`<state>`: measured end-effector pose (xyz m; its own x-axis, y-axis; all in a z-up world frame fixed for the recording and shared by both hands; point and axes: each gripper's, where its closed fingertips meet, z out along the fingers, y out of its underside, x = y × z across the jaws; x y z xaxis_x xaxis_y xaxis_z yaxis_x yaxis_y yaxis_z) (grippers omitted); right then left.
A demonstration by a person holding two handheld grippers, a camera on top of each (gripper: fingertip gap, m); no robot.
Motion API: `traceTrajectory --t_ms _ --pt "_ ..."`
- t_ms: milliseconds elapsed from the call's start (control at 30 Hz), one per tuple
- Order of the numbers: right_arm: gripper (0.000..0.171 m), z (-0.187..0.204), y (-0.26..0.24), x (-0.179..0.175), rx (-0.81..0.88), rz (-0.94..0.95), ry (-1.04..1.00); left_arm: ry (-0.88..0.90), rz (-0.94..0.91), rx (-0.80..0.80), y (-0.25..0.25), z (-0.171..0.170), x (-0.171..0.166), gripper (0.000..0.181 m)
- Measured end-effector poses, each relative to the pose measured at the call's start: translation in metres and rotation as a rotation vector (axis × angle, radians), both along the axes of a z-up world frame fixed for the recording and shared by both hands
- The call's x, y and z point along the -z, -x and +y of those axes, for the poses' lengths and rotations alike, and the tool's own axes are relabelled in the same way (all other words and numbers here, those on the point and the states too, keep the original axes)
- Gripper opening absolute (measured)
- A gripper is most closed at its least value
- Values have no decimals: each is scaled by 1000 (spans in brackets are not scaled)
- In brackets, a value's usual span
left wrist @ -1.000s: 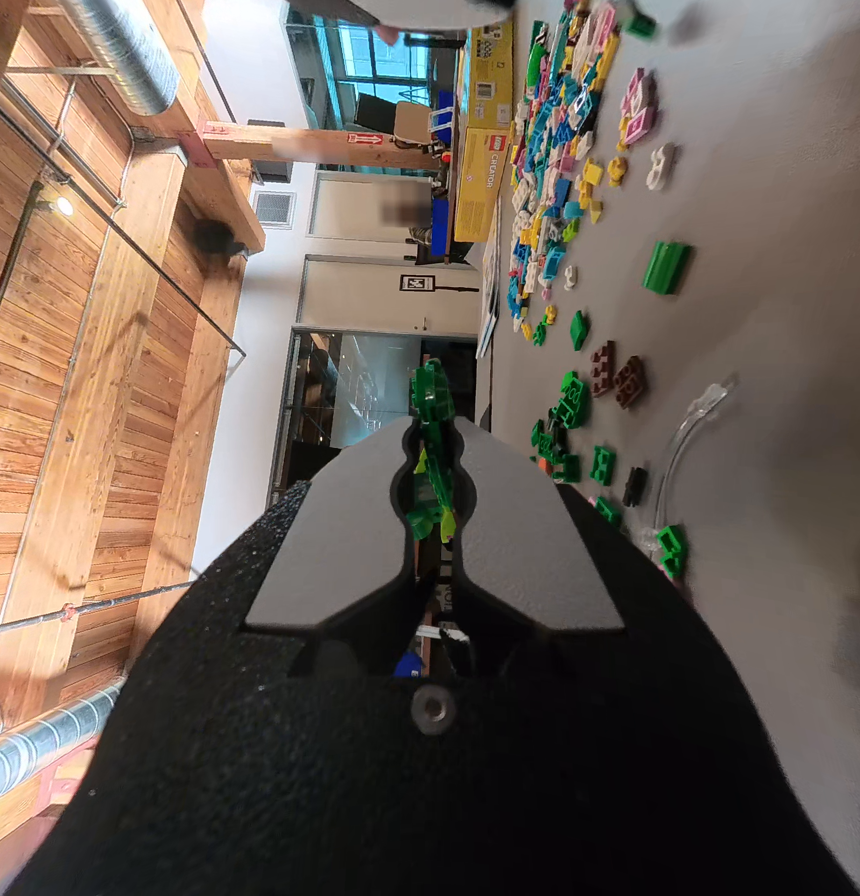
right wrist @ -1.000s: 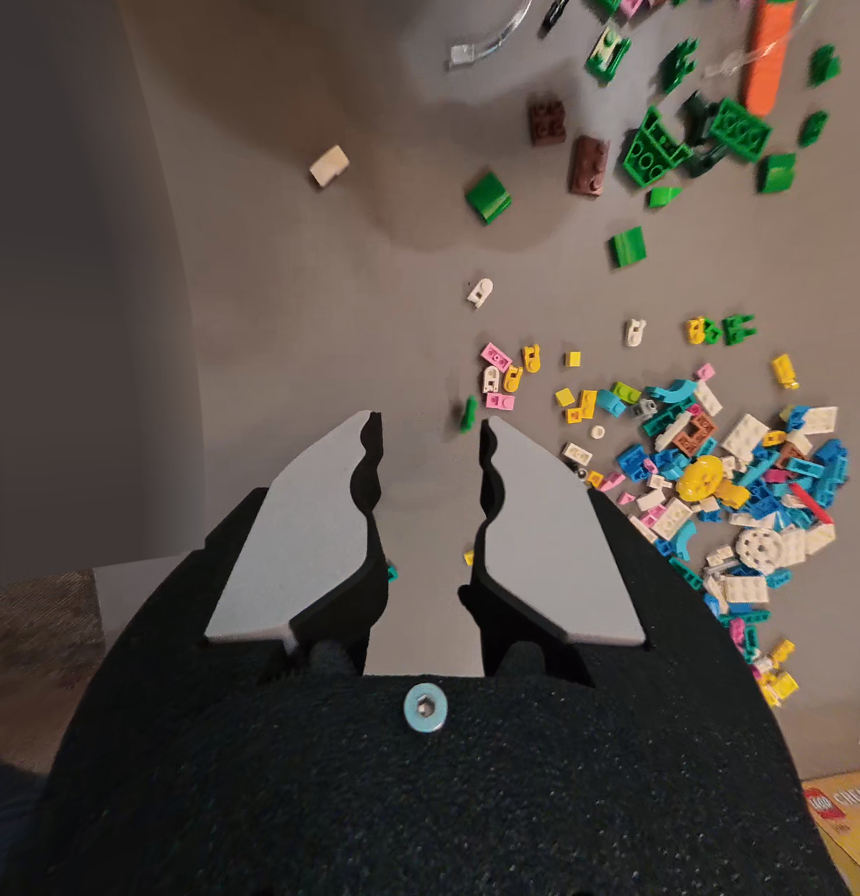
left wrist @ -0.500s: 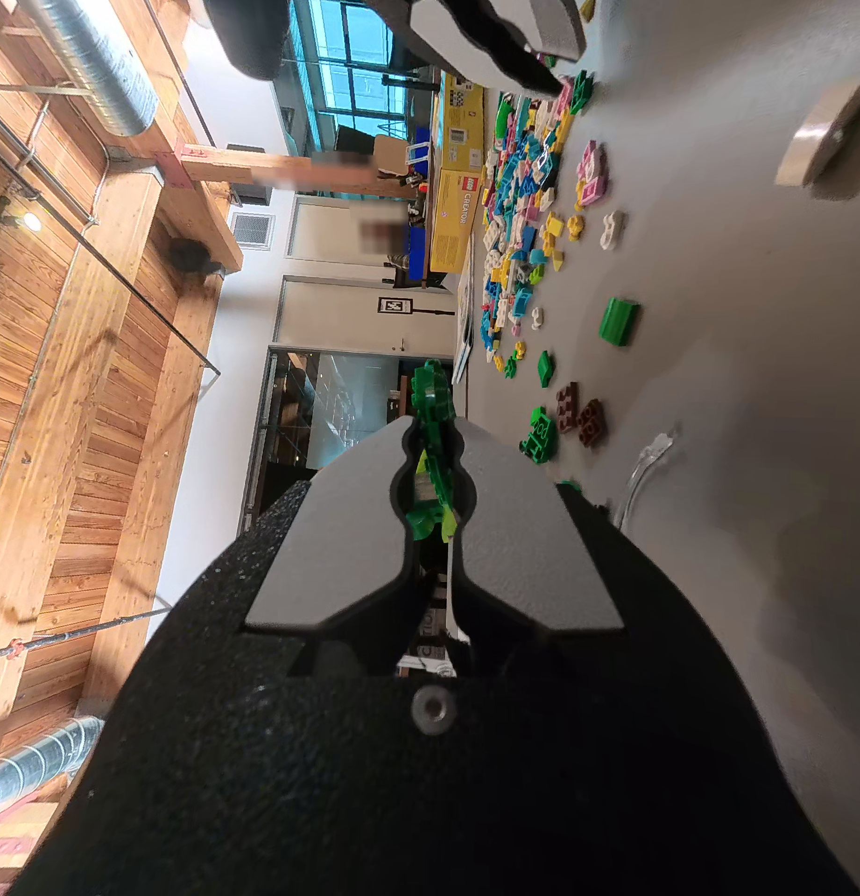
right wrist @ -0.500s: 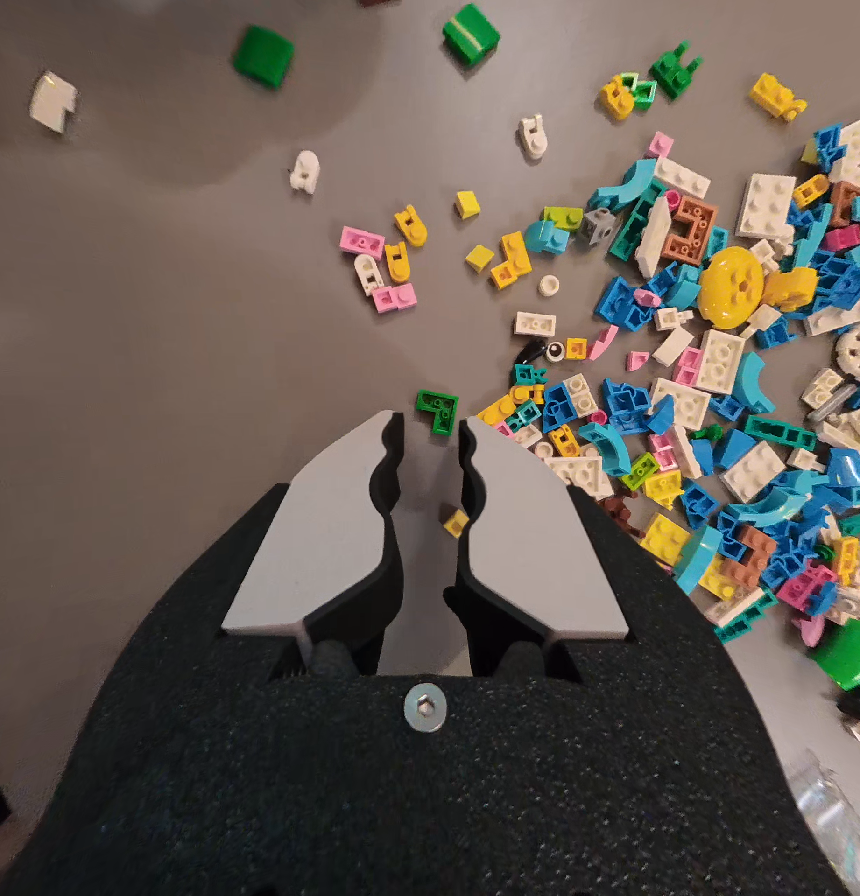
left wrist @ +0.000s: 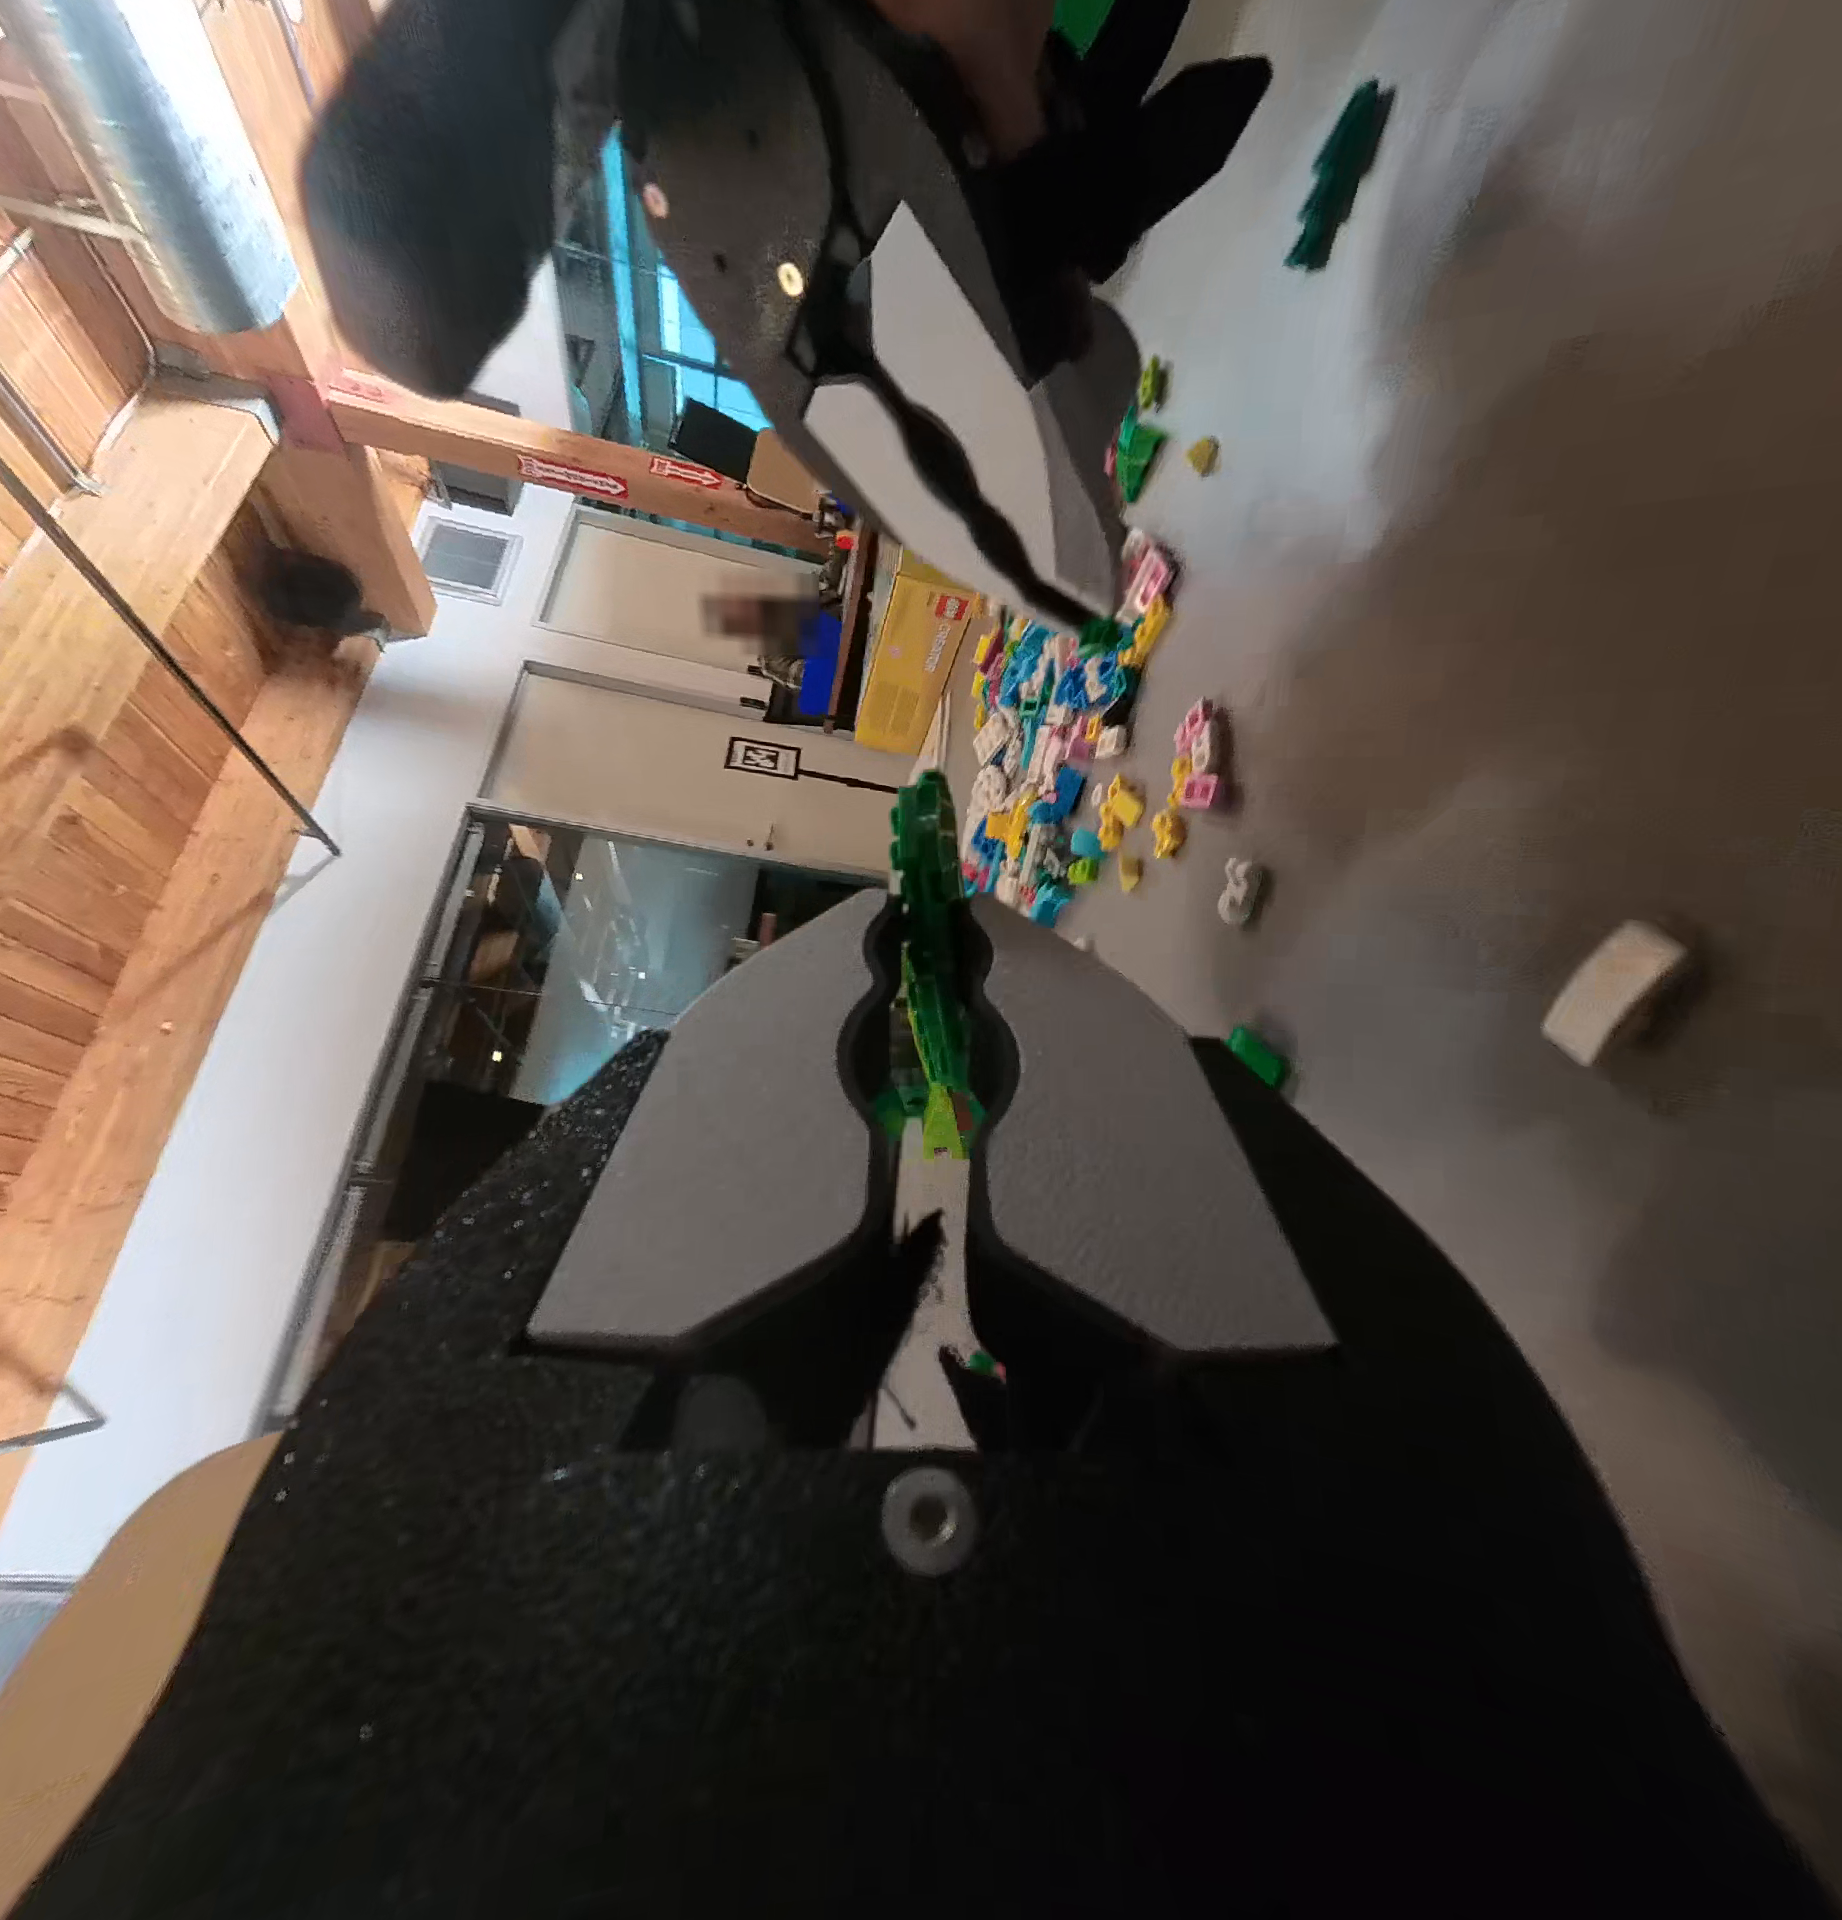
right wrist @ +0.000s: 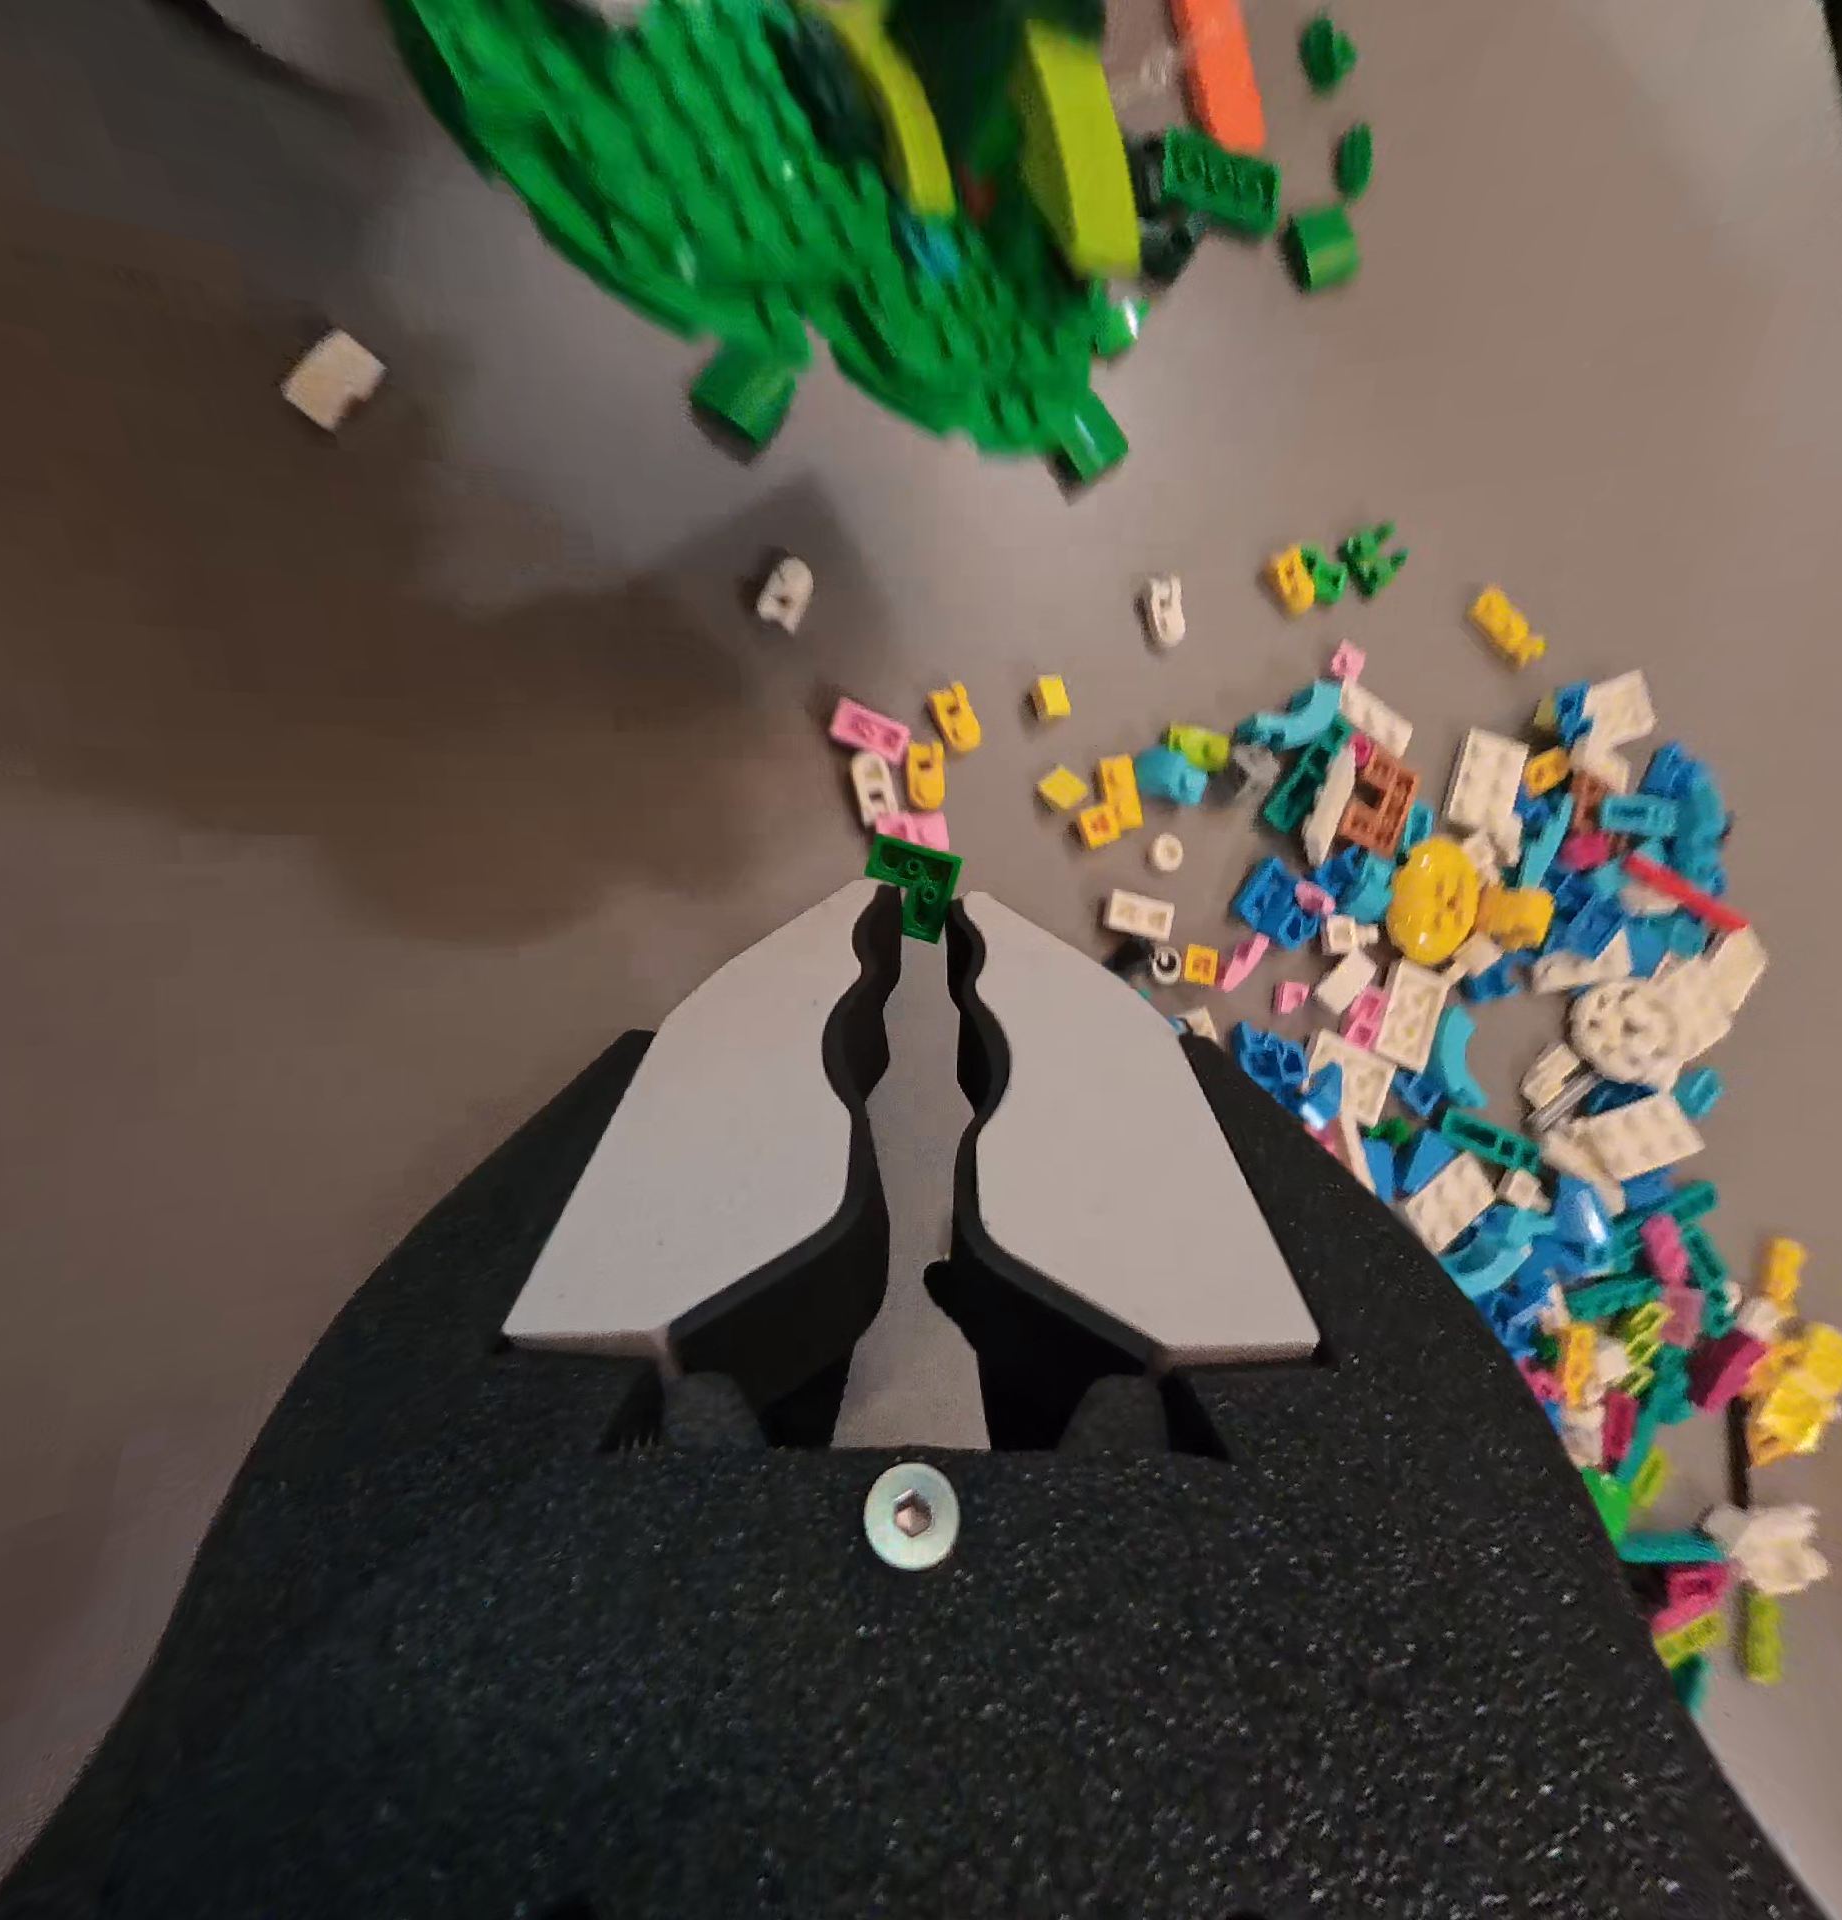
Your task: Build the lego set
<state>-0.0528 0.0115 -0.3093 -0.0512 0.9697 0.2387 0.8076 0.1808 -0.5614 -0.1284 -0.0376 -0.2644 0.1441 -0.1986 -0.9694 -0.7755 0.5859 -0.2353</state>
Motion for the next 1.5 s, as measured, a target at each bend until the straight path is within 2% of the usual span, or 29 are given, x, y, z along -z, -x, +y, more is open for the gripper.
traceTrajectory --t_ms 367,667,733,867,1000,1100,1233,1400,1500 --pt "7 -33 32 -24 -124 22 -33 32 23 56 -26 -10 6 8" --pt "7 -36 27 -15 -135 -21 44 49 69 65 -30 -12 14 8" --pt "7 -26 8 -10 -102 -147 38 34 70 44 -25 -10 13 8" --pt "7 -3 -56 3 -6 -591 61 9 40 9 -15 -5 5 8" --pt "7 -1 -97 11 35 -964 145 -31 46 -13 -8 -4 -1 9" --pt "7 -7 -102 20 -3 -1108 203 -47 48 -36 0 -1 -4 8" --pt "7 -8 -85 28 -45 -1106 221 -37 28 -71 12 3 -9 8" --pt "6 -8 -67 34 -34 -999 238 -42 18 -81 18 3 -12 8" --pt "10 -13 -58 30 -29 -834 275 -49 23 -69 17 0 -11 8"
